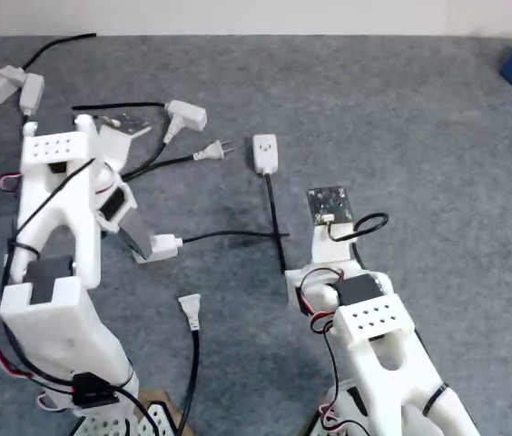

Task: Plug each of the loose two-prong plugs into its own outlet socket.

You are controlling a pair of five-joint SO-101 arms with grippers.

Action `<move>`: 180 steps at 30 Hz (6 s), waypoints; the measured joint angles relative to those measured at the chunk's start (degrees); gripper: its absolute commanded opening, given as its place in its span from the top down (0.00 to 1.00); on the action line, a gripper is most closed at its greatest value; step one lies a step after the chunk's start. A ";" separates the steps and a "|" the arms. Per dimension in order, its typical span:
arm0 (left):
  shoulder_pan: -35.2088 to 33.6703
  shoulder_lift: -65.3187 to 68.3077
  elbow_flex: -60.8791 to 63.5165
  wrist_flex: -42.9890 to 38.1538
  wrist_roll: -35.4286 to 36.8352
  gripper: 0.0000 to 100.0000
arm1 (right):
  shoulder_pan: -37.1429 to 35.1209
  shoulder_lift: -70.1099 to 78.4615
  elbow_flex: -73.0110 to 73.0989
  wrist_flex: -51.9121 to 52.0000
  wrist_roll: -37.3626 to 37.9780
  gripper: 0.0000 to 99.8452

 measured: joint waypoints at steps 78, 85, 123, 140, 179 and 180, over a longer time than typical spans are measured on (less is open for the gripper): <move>4.75 37.98 -53.36 4.92 7.56 0.67 | 0.00 0.00 0.00 0.00 0.00 0.76; 2.37 38.33 -49.85 6.07 10.02 0.67 | 0.00 0.00 0.00 0.00 0.00 0.76; -16.70 38.15 -53.01 6.07 14.86 0.67 | -15.30 0.00 0.00 0.00 -6.59 0.76; -28.75 38.07 -63.47 6.07 29.98 0.67 | -32.79 27.60 -26.46 2.02 -34.02 0.69; -35.25 38.07 -64.26 6.07 29.98 0.67 | -42.81 56.18 -46.24 8.35 -28.13 0.69; -35.34 38.07 -65.05 6.15 29.98 0.67 | -42.73 57.32 -47.82 9.76 -27.16 0.69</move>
